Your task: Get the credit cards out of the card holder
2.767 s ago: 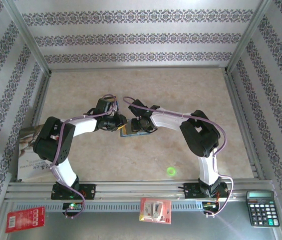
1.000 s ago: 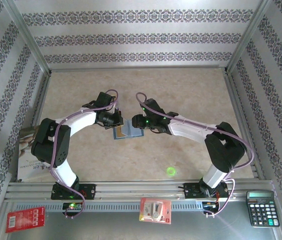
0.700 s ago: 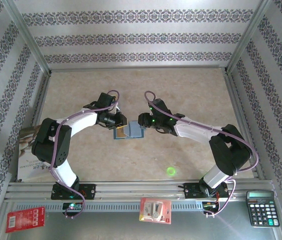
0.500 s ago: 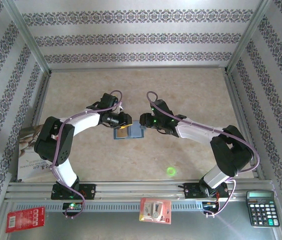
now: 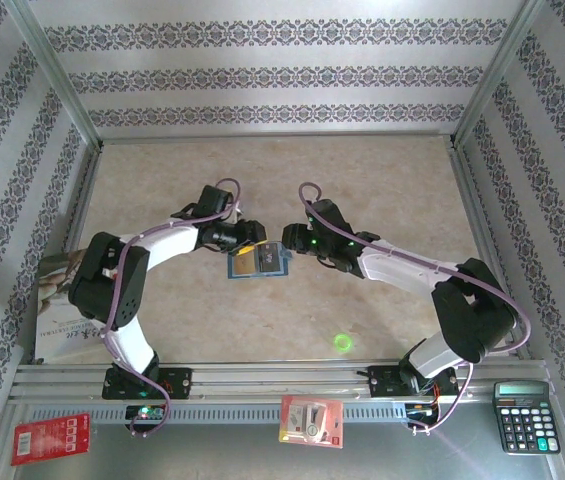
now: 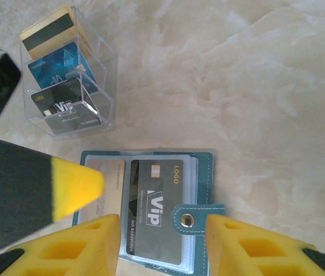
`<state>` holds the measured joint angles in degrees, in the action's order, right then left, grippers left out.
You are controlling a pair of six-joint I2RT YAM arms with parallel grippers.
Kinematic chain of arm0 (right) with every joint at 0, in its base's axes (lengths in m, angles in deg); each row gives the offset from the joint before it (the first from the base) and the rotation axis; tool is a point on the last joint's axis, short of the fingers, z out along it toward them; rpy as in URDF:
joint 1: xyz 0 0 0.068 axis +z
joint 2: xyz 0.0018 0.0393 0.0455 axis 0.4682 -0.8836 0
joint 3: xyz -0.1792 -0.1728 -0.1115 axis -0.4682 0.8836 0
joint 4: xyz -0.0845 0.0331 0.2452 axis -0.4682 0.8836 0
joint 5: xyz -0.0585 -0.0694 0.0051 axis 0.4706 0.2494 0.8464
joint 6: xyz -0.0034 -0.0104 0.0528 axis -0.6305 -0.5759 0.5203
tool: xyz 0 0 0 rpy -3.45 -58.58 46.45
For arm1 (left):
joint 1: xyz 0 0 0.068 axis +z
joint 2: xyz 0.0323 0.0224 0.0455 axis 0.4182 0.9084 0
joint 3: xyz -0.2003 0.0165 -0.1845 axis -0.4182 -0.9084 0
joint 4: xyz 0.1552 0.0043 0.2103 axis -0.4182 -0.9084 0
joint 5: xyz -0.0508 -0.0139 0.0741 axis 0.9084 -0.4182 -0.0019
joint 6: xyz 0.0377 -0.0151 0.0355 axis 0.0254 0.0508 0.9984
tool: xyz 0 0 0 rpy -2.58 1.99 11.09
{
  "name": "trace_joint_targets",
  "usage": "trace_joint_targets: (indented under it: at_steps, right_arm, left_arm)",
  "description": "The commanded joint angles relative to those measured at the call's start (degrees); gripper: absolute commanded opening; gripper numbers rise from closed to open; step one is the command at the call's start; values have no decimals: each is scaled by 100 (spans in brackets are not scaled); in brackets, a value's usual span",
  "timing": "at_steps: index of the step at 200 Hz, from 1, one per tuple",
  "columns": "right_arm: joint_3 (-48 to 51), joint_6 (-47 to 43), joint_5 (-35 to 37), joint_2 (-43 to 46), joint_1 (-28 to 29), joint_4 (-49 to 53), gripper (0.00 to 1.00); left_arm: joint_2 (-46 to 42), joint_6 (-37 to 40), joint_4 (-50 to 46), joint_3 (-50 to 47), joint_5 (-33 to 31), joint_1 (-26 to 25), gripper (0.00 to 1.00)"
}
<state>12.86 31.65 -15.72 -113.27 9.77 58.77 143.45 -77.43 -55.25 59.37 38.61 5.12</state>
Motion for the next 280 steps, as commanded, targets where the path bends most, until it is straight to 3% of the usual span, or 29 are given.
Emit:
trace_joint_targets:
  at_steps: [1, 30, 75, 123, 184, 226, 280]
  right_arm:
    - [-419, -259, 203, -282, 238, 244, 41]
    - [-853, -243, 468, -690, 530, 603, 30]
    - [-1285, 285, 641, -1262, 799, 1181, 23]
    - [-1695, 421, 649, -1894, 894, 1598, 22]
    - [-1791, 359, 882, -2075, 784, 1815, 23]
    - [-1876, 349, 839, -2273, 717, 1932, 22]
    - [-1883, 411, 639, -2437, 698, 1959, 23]
  left_arm:
    - [-419, -153, 168, -272, -346, 218, 53]
    - [-528, -245, 239, -551, -429, 257, 51]
    - [-431, -461, 576, -724, -268, 256, 46]
    - [-213, -698, 849, -743, -86, 260, 39]
    - [-112, -570, 682, -675, -29, 261, 35]
    - [-28, -503, 693, -571, 244, 203, 20]
    - [174, -451, 607, -420, 288, 4, 20]
